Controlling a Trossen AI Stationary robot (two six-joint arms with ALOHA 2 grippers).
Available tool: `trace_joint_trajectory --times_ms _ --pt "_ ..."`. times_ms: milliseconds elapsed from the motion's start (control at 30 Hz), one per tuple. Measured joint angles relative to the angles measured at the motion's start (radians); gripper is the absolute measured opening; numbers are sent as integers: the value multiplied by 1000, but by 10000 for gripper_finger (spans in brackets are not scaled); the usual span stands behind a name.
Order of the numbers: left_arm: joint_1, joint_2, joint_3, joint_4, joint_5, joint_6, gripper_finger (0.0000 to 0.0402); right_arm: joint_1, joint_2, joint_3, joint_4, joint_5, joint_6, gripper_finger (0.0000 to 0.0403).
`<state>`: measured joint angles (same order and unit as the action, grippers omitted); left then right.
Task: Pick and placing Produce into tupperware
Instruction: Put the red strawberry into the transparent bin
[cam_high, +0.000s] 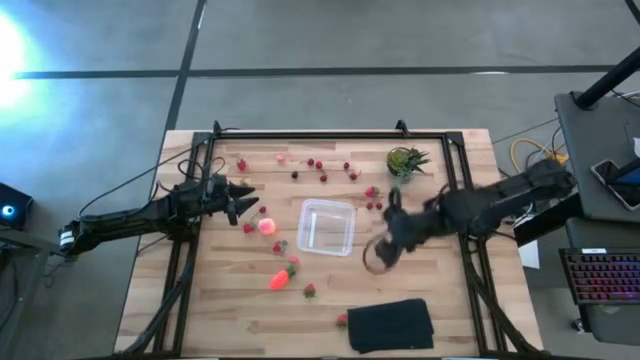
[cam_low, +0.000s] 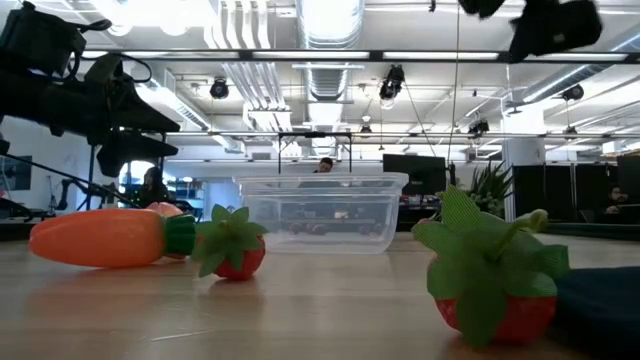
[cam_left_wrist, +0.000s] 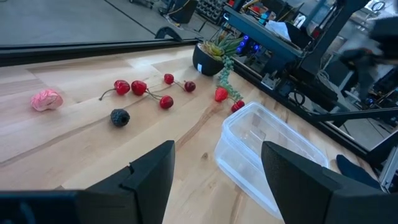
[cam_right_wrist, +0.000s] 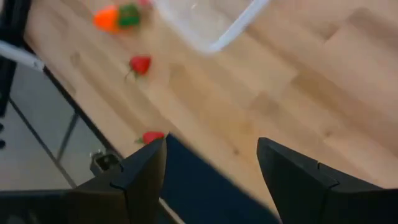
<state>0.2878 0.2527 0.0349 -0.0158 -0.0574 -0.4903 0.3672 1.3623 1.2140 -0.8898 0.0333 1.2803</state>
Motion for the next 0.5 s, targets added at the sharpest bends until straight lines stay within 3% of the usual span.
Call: trace_joint_trajectory --times_ms 133,500 --pt "0 0 0 0 0 0 226 127 102 91 -24 81 -63 244" --pt "0 1 0 0 0 0 226 374 334 289 -267 128 -348 244"
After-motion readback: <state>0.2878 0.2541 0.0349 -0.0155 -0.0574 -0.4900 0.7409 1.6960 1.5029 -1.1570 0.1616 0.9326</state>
